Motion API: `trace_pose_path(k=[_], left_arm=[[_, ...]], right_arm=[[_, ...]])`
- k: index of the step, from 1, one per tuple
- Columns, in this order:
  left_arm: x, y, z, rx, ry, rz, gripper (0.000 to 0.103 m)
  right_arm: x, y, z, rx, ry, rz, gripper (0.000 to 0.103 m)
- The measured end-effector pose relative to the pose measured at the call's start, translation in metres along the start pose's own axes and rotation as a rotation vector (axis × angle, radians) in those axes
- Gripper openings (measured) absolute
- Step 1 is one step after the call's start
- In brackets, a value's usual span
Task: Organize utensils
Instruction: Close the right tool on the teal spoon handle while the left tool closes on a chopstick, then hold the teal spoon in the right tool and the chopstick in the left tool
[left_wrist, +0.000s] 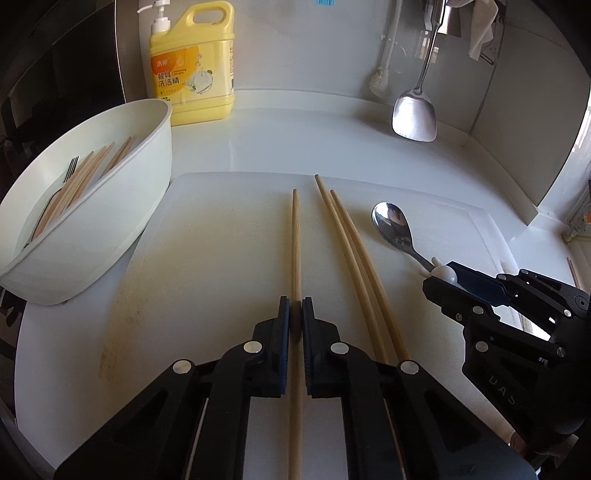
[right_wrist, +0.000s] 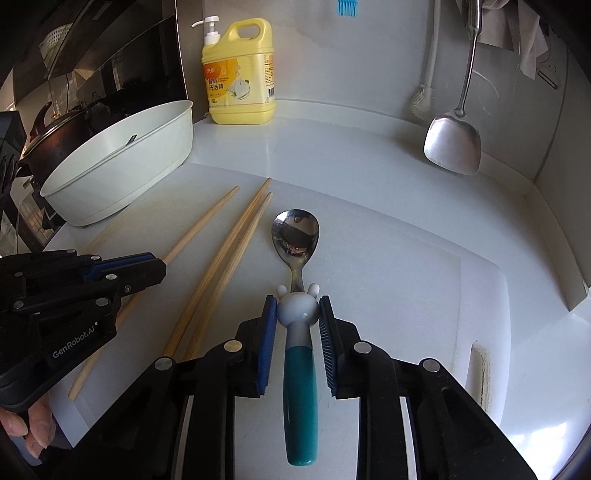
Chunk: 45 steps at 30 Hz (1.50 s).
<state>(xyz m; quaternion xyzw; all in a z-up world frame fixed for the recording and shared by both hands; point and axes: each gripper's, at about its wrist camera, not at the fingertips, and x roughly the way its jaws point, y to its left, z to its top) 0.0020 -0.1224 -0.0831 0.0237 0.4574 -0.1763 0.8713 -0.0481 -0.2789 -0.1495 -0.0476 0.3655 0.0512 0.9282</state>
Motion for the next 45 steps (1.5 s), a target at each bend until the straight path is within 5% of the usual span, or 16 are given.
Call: trace_pose_path(k=[22,45], left_arm=[[-0.018,0.009,0.008,-0.029,-0.025,-0.024,0.007],[-0.013,0.013,0.009,-0.045,-0.004,-0.026,0.007]], right_arm=[[-0.014,-0.008,0.001,0.118,-0.052,0.068,0.022],[0.001,0.0,0.001,0.064,0.031,0.013,0.023]])
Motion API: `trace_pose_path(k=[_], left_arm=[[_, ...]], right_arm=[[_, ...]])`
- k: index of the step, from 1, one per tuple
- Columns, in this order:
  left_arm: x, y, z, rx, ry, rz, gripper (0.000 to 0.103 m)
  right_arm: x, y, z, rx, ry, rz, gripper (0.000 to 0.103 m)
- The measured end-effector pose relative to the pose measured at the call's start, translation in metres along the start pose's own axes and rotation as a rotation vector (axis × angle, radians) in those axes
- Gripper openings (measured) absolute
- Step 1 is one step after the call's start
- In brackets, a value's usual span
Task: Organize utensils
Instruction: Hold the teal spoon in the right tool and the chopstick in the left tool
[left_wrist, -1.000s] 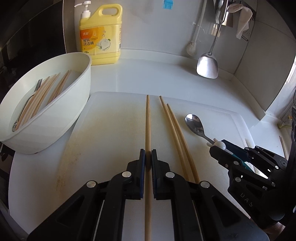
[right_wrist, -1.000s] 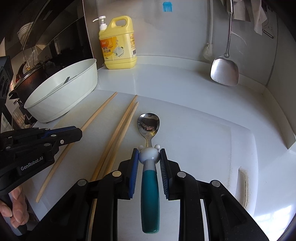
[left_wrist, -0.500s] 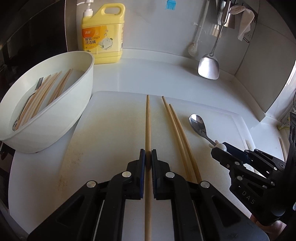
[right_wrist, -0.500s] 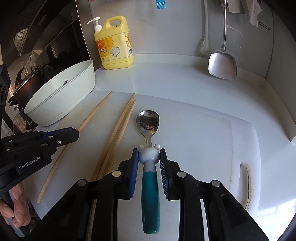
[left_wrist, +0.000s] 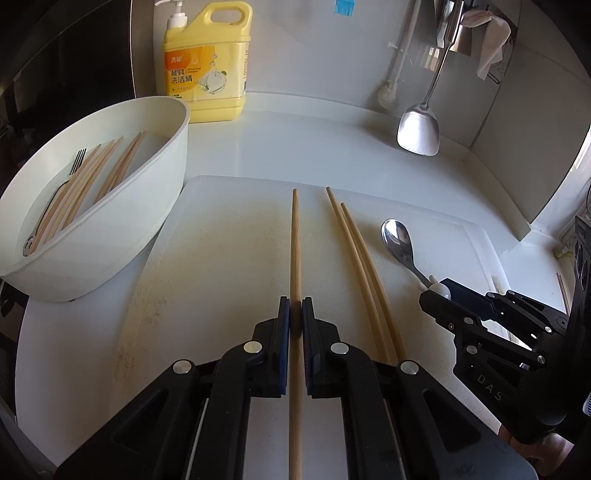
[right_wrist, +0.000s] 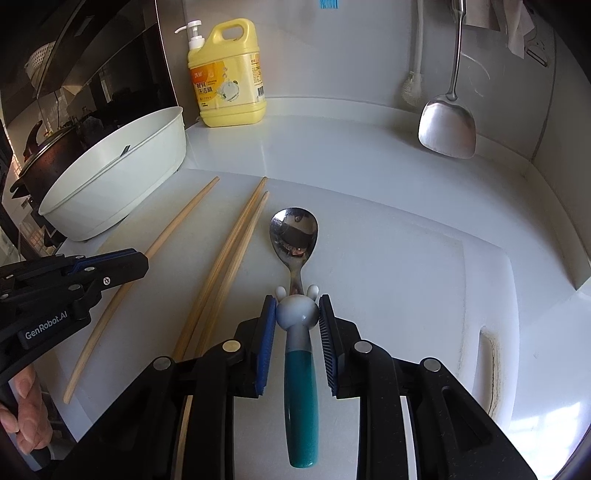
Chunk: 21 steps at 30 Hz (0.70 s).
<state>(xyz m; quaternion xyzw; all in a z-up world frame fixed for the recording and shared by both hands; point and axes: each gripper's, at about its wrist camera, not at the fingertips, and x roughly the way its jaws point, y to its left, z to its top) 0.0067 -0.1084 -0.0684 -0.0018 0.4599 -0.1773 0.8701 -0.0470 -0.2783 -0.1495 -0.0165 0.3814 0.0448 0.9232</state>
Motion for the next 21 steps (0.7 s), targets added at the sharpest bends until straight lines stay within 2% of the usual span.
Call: trace_pose_path(k=[7,11,14,16,17,21], left_arm=[[0.0,0.001,0.0,-0.004,0.004,-0.001,0.007],[-0.001,0.002,0.001,-0.004,0.005,-0.002,0.007],[0.0,0.005,0.001,-0.01,0.008,-0.002,0.007],[0.0,0.006,0.001,-0.011,0.01,-0.002,0.007],[0.0,0.006,0.0,-0.011,0.011,-0.003,0.007],[-0.001,0.005,-0.001,-0.009,0.01,-0.002,0.007]], right_arm=[[0.0,0.01,0.0,-0.051,0.002,-0.036,0.035],[-0.002,0.006,-0.002,-0.039,-0.001,-0.055,0.036],[-0.004,0.007,-0.005,-0.052,-0.009,-0.056,0.035],[-0.005,0.009,-0.006,-0.066,-0.012,-0.049,0.024],[-0.006,0.011,-0.007,-0.074,-0.015,-0.053,0.023],[-0.008,0.01,-0.008,-0.057,-0.027,-0.044,0.022]])
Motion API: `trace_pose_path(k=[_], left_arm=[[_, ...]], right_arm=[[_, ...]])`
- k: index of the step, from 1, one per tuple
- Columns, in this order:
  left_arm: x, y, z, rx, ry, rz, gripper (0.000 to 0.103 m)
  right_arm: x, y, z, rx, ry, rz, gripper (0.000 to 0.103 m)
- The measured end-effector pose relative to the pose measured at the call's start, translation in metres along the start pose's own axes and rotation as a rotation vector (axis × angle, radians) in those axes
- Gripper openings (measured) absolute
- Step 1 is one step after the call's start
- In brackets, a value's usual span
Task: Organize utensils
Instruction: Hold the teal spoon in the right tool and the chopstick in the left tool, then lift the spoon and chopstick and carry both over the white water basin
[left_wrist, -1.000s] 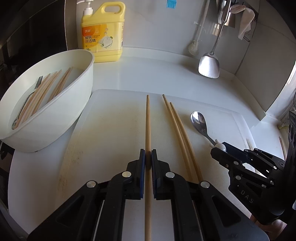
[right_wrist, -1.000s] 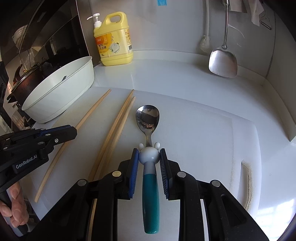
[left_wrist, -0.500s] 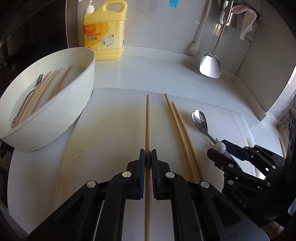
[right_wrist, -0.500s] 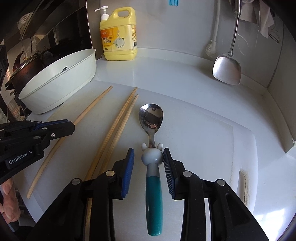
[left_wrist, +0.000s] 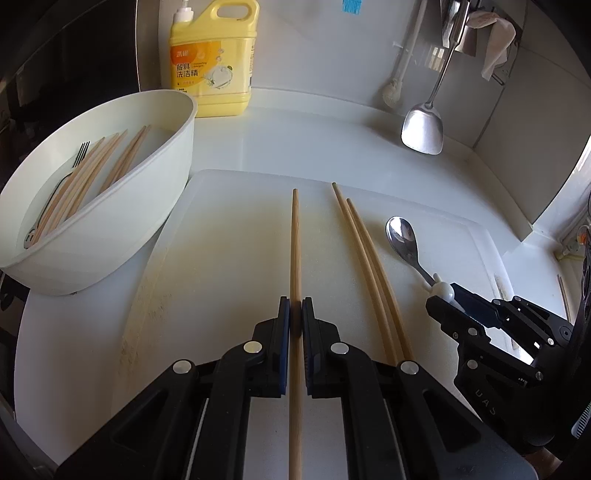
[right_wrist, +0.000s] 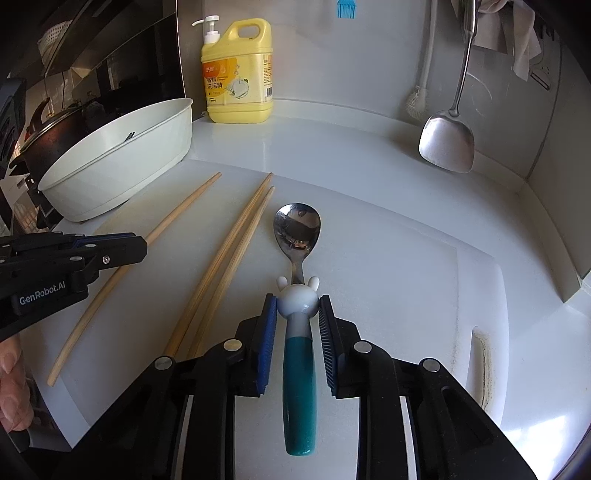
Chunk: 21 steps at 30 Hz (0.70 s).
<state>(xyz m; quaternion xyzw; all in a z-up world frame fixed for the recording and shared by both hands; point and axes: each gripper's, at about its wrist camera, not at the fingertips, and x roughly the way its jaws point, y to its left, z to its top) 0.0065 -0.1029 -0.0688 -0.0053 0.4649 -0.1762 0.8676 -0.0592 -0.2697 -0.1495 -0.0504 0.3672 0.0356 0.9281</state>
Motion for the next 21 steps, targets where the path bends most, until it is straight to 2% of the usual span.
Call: trace_pose_path(k=[11,21], left_arm=[[-0.006,-0.004,0.001,-0.004,-0.015,-0.003,0.007],[-0.02,-0.004,0.011,-0.003,-0.052,-0.017,0.007]], right_arm=[[-0.01,-0.012,0.003,0.087,-0.033,0.04,0.022],[-0.024,-0.011,0.018,0.083,-0.072,0.038,0.022]])
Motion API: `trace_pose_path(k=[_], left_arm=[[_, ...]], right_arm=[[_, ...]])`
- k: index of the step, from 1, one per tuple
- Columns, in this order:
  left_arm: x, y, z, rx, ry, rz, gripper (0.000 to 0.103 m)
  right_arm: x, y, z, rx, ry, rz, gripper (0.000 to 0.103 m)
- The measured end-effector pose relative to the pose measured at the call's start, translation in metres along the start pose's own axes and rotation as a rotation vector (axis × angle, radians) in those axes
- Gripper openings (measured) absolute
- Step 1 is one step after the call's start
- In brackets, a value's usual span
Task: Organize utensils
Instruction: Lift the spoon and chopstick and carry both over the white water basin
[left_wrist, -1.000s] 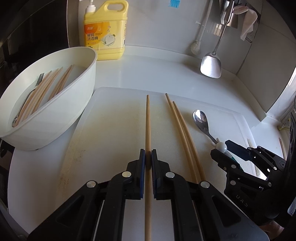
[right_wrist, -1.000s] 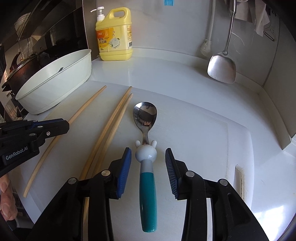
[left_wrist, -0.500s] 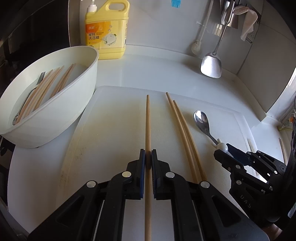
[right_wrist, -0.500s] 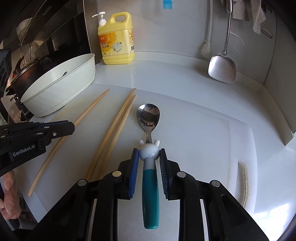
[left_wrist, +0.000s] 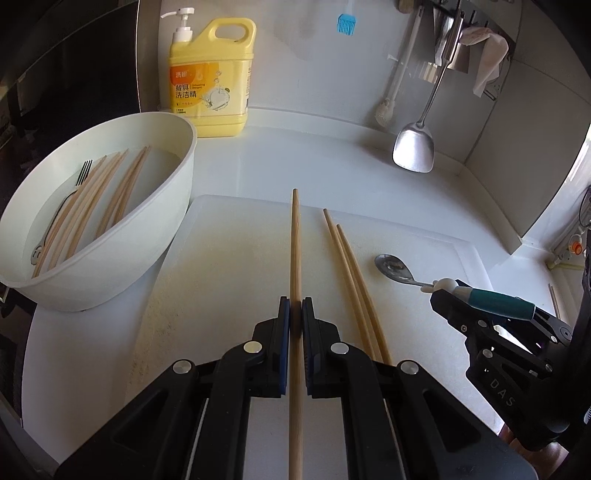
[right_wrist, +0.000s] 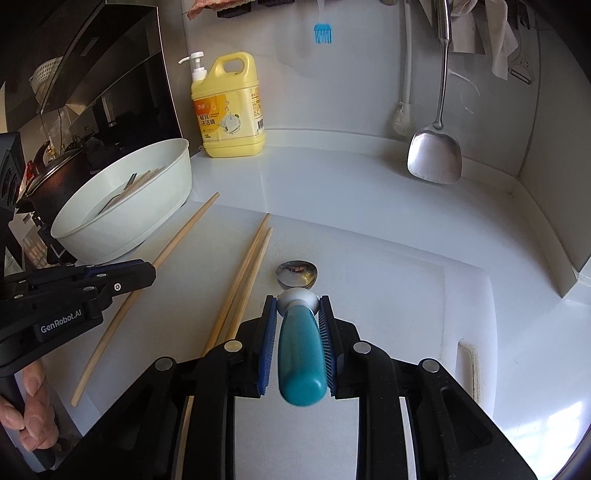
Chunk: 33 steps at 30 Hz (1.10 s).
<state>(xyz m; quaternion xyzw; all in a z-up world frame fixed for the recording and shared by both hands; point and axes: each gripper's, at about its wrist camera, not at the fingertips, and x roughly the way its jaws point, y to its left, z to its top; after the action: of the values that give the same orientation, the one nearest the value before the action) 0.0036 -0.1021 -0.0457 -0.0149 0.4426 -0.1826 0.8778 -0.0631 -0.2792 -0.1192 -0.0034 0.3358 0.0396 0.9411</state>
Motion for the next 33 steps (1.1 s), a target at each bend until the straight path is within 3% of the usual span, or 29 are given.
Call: trace_pose_path(k=[19,33], left_arm=[[-0.015,0.018,0.013,-0.02,-0.045,-0.005,0.007],[-0.058,0.081,0.049,-0.086,-0.154,0.029,0.007]], right_arm=[[-0.014,0.022,0.028,-0.036,-0.074,-0.01,0.022],[-0.022,0.098,0.096,-0.155,-0.16,0.06,0.022]])
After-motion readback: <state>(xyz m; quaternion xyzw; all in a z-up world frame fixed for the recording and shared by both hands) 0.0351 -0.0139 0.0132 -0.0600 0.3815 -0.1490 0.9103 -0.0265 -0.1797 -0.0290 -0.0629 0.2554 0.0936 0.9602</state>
